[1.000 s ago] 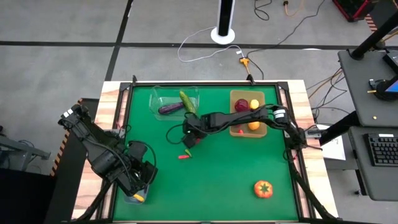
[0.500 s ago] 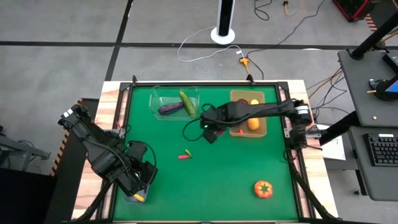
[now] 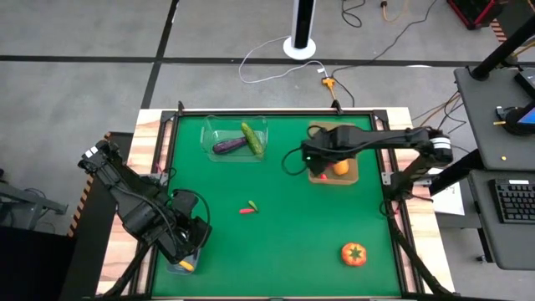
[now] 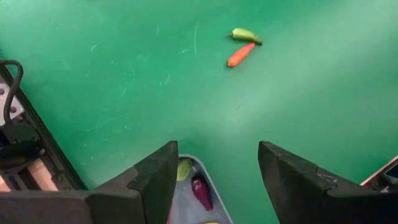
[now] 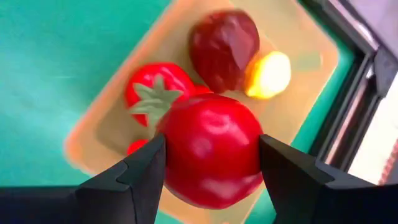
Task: Sort produce into baskets
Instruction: Put the red tomato into the orange bin, then put the red chili pepper into the blue bin, then put the green chili pepper into the blue bin
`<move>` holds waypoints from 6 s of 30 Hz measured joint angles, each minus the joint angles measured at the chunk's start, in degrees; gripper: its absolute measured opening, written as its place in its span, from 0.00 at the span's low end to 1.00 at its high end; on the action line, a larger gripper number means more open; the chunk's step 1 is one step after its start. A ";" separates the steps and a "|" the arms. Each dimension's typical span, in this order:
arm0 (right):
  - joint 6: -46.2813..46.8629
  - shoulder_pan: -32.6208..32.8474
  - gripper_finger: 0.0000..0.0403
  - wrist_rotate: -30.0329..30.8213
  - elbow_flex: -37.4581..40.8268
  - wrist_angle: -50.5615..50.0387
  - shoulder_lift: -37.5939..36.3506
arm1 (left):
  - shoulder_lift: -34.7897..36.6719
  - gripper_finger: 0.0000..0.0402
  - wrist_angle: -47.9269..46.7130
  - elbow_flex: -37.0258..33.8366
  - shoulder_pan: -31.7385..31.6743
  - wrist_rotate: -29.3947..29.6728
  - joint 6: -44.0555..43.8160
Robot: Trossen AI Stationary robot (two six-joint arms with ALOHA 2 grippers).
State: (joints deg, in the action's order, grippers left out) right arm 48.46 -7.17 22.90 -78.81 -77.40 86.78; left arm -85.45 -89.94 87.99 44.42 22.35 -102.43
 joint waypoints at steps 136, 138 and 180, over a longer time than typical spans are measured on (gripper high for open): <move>2.56 13.72 0.85 -22.97 3.19 56.01 6.34 | 7.21 0.37 28.94 -19.01 6.04 -4.58 6.59; 2.49 14.22 0.85 -23.22 2.72 57.62 10.02 | 7.21 0.37 27.07 -17.91 5.65 -2.74 7.62; -17.23 13.69 0.06 -17.38 -15.30 48.94 28.63 | 7.21 0.34 24.60 -18.72 2.84 23.90 19.41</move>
State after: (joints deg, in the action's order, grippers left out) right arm 31.23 6.52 5.52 -94.11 -28.46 115.40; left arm -78.24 -65.34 69.27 47.26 46.25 -83.03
